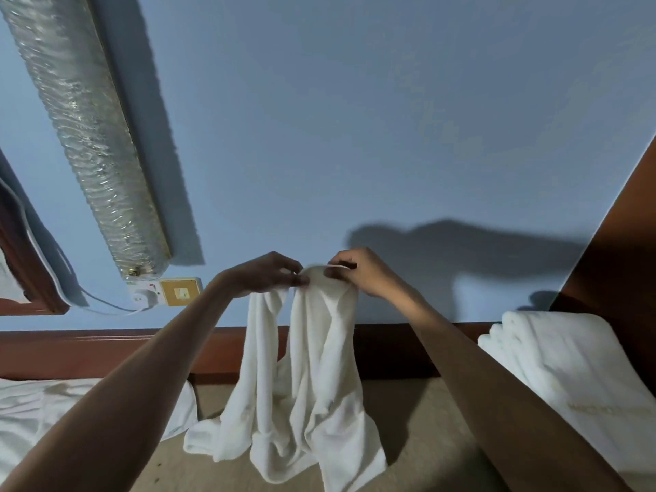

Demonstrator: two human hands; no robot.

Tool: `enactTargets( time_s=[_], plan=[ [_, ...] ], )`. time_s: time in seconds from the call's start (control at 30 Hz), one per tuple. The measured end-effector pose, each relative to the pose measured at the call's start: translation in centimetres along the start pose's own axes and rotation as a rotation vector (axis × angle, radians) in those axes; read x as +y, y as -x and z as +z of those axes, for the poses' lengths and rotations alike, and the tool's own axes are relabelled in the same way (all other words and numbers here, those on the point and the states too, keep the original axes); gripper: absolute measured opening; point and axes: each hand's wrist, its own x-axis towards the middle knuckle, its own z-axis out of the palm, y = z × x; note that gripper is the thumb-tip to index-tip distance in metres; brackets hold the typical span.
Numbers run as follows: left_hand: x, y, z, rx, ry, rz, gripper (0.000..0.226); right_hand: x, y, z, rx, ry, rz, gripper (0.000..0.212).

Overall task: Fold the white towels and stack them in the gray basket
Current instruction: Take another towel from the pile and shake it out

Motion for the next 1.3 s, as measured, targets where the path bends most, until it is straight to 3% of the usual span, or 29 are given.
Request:
enactTargets(
  time_s=[0.07, 0.2, 0.27, 0.37, 0.53, 0.6, 0.7, 0.9, 1.0, 1.13, 1.3],
  plan=[
    [0.3, 0.1, -0.3, 0.012, 0.051, 0.025, 0.03, 1.6, 1.2, -0.3, -0.01, 0.134, 0.025, 0.005],
    [1.7, -0.2, 0.1, 0.1, 0.2, 0.022, 0.033, 5.7, 3.4, 0.8, -0.066, 0.341, 0.181, 0.011],
    [1.5, -0.3, 0.4, 0.158, 0.299, -0.011, 0.038, 7.4, 4.4, 0.8, -0.117, 0.336, 0.306, 0.021],
    [1.0, -0.5, 0.9, 0.262, 0.372, -0.113, 0.039, 8.0, 5.6, 0.0, -0.134, 0.07, 0.394, 0.025],
    [-0.9, -0.3, 2.6, 0.309, 0.328, -0.223, 0.02, 6.0, 5.1, -0.5, -0.125, -0.149, 0.296, 0.016],
    [-1.7, 0.2, 3.4, 0.3, 0.307, -0.214, 0.021, 5.4, 4.5, 0.3, -0.087, -0.271, 0.332, 0.013],
    [-2.1, 1.0, 4.8, 0.303, 0.239, -0.142, 0.017, 4.4, 3.9, 2.2, 0.014, -0.47, 0.436, 0.027],
    [-3.4, 3.8, 8.0, 0.332, 0.166, -0.092, 0.033, 3.4, 3.2, 6.8, 0.073, -0.78, 0.514, 0.013],
    [-3.5, 5.0, 9.3, 0.314, 0.219, -0.083, 0.015, 2.7, 3.1, 8.6, 0.057, -0.961, 0.588, 0.017],
    [-4.0, 6.0, 11.0, 0.402, 0.096, -0.123, 0.04, 2.3, 3.0, 10.4, 0.114, -1.162, 0.692, 0.023],
    [-4.7, 6.1, 12.0, 0.621, 0.038, -0.113, 0.004, 2.0, 4.0, 11.5, 0.166, -1.258, 0.765, 0.012]
  ],
)
